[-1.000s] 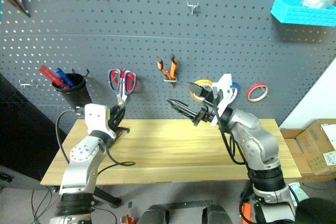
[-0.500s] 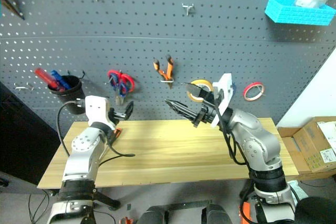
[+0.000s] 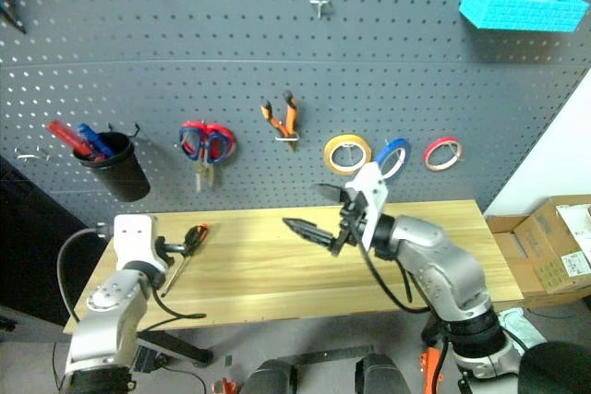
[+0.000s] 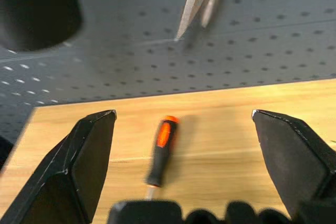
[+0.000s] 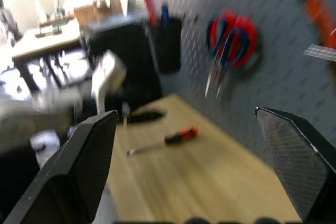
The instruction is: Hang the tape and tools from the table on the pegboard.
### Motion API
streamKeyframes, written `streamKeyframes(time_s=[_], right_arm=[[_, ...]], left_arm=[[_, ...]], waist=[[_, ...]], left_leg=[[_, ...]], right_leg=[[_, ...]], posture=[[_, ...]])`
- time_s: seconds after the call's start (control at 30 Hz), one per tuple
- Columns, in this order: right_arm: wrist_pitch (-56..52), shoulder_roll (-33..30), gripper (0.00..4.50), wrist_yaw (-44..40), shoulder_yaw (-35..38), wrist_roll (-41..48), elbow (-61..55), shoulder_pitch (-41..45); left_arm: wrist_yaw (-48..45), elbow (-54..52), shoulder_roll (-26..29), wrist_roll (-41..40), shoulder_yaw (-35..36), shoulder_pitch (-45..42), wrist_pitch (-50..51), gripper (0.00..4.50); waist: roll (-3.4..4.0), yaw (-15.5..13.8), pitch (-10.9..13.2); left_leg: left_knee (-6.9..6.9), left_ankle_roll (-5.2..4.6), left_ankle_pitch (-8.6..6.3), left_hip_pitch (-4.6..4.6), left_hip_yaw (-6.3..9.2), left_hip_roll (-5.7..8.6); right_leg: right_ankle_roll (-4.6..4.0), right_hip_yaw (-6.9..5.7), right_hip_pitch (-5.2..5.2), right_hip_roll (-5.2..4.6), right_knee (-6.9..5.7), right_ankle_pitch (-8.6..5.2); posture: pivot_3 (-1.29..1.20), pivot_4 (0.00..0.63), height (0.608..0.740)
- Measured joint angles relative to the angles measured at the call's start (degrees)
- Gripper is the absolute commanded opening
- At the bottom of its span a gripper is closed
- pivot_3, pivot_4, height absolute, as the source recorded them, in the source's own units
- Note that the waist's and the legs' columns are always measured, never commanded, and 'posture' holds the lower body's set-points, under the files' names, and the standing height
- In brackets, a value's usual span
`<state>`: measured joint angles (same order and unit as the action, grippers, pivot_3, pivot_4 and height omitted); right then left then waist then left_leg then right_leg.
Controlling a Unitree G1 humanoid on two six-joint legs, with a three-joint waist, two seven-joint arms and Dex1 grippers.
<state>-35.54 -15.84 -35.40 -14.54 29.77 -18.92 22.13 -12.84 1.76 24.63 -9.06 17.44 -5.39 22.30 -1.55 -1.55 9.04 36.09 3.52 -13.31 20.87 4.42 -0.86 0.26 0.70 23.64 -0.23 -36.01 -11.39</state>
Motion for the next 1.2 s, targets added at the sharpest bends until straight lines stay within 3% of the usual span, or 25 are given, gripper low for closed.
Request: streamKeyframes(time_s=[0.17, 0.37, 0.43, 0.77, 1.2], right_arm=[[0.2, 4.6, 4.50, 2.8, -5.6, -6.2, 5.9, 4.7], [-0.8, 10.2, 4.50, 6.9, -5.8, -9.4, 11.2, 9.4], [-2.2, 9.9, 4.50, 7.3, -5.7, -9.5, 10.7, 9.3], [-10.2, 5.3, 4.50, 8.3, -1.6, -8.2, 1.9, 4.1], [-16.9, 3.8, 4.50, 10.7, 2.3, -6.9, -1.9, 1.3]], left_arm=[[-4.1, 9.0, 5.1, -0.8, -0.1, -8.3, 3.7, 4.46], [-9.0, 20.7, 7.9, -1.6, -0.9, -16.5, 5.1, 4.46], [-9.4, 22.4, 7.9, -1.4, -1.7, -17.8, 5.2, 4.46], [-10.5, 26.9, 7.9, -0.7, -3.7, -19.2, 4.9, 4.46], [-10.5, 35.8, 10.2, -0.5, -3.6, -22.7, 1.7, 4.46]], waist=[[-0.10, 0.1, 1.7], [-0.36, 0.2, 3.6], [-0.53, 0.2, 4.5], [-0.50, 0.9, 8.5], [-0.51, 1.7, 11.5]], left_leg=[[-0.01, -0.05, 0.03, 0.26, -0.01, 0.01], [-0.08, 0.02, -0.02, 1.45, 0.04, 0.00], [0.02, 0.12, -0.10, 1.69, 0.05, 0.15], [0.02, 0.09, -0.14, 1.99, 0.14, 0.05], [0.02, 0.10, -0.13, 2.18, 0.03, 0.08]], right_leg=[[0.00, -0.01, 0.28, 0.01, -0.03, 0.00], [0.36, -0.04, 1.47, 0.02, -0.34, 0.02], [0.32, -0.03, 1.84, -0.22, -0.87, -0.06], [0.56, -0.08, 2.18, -0.26, -0.97, -0.31], [0.61, 0.03, 2.46, -0.25, -1.02, -0.33]], posture=[[0.16, 0.226, 0.740], [0.12, 0.304, 0.740], [0.11, 0.324, 0.740], [0.09, 0.382, 0.740], [0.09, 0.432, 0.740]])
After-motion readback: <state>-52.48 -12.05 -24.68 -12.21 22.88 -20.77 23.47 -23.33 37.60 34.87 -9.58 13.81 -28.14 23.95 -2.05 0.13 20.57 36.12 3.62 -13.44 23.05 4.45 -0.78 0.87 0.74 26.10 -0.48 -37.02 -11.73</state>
